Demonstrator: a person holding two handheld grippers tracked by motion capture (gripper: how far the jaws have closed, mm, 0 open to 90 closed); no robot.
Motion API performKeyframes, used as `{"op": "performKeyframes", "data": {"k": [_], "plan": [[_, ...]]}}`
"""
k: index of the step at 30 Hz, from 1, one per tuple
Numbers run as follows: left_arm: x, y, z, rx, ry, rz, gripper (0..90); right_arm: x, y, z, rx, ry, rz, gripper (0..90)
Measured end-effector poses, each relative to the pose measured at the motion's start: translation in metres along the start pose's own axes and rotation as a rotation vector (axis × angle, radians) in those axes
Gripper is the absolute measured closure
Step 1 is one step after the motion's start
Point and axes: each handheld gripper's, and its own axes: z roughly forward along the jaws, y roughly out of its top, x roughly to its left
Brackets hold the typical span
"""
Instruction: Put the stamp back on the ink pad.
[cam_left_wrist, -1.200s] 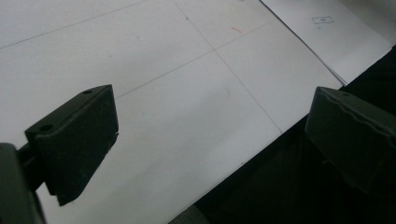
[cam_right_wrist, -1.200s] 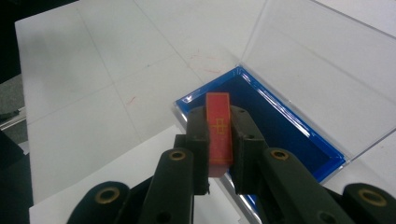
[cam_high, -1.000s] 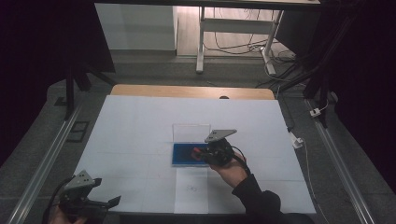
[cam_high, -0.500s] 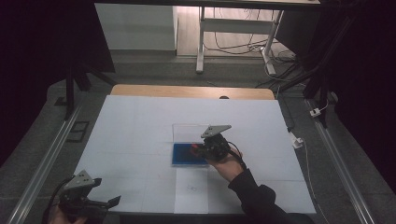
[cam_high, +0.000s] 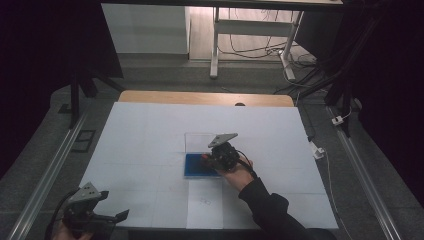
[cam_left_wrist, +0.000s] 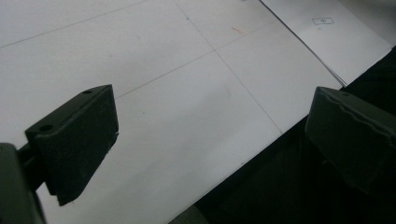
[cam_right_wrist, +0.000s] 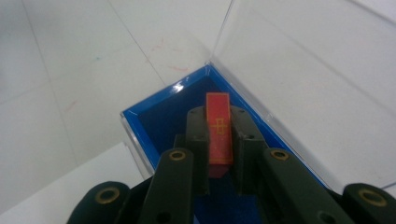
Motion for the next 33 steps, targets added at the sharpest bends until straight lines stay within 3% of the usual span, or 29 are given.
{"op": "performKeyframes", "data": {"k": [9, 22, 33], "plan": [[0.0, 0.0001, 0.0001, 0.0, 0.001, 0.0, 3.1, -0.0013, -0.0038, 0.0104, 0.027, -0.008, -0.019, 80.3], [0.0001, 0.0, 0.0001, 0.0, 0.001, -0.001, 3.1, -0.001, -0.0031, 0.0111, 0.032, -0.007, -0.016, 79.7], [0.0, -0.0001, -0.0002, 0.0, -0.001, 0.001, 3.1, 0.0009, 0.0018, 0.0034, -0.006, -0.003, -0.003, 61.7]]}}
